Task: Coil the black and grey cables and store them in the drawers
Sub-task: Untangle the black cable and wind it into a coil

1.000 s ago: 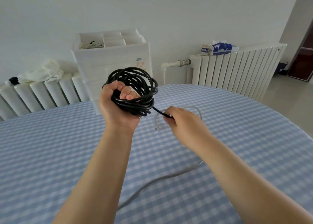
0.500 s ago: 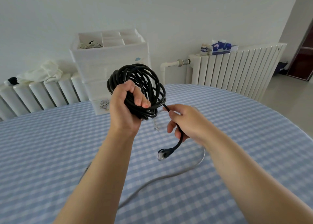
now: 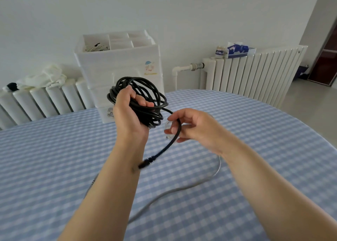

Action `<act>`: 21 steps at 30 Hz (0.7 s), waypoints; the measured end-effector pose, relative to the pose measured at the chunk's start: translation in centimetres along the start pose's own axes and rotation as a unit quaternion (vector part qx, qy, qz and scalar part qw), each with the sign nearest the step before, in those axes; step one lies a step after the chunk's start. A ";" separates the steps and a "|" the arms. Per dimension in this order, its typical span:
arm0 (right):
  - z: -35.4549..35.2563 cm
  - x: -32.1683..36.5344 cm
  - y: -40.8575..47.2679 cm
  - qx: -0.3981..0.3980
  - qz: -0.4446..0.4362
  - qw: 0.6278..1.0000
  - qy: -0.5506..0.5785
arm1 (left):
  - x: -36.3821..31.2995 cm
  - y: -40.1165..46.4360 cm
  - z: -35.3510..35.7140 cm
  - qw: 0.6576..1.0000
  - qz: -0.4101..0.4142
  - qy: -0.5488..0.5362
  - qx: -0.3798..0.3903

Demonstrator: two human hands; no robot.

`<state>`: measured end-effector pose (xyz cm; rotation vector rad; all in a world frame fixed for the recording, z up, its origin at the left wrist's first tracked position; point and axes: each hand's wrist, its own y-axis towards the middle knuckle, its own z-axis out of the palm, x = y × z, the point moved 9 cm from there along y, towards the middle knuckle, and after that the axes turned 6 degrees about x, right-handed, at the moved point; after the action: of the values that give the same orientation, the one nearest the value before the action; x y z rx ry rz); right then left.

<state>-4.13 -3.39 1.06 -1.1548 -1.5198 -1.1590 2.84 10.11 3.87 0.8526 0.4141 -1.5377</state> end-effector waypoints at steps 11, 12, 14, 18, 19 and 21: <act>-3.0 4.1 -1.7 -0.214 -0.183 0.943 -0.178 | 1.5 0.0 1.3 0.992 -0.065 0.087 0.070; -2.8 4.2 -1.8 -0.218 -0.193 0.935 -0.204 | 1.6 0.0 1.3 0.991 -0.068 0.085 0.074; -2.7 4.1 -1.8 -0.223 -0.194 0.926 -0.234 | 1.6 0.0 1.2 0.991 -0.066 0.081 0.083; -2.8 3.5 -2.1 -0.230 -0.199 0.905 -0.296 | 1.4 0.3 1.1 0.991 -0.076 0.044 0.101; -2.8 3.4 -2.1 -0.234 -0.199 0.896 -0.321 | 1.3 0.3 1.1 0.991 -0.080 0.030 0.103; -2.5 3.6 -2.3 -0.252 -0.207 0.868 -0.373 | 1.4 0.2 1.4 0.989 -0.089 0.011 0.117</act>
<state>-6.79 -5.59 4.63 -1.8378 -2.2012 -1.5585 2.76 8.15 3.81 1.0375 0.3374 -1.7666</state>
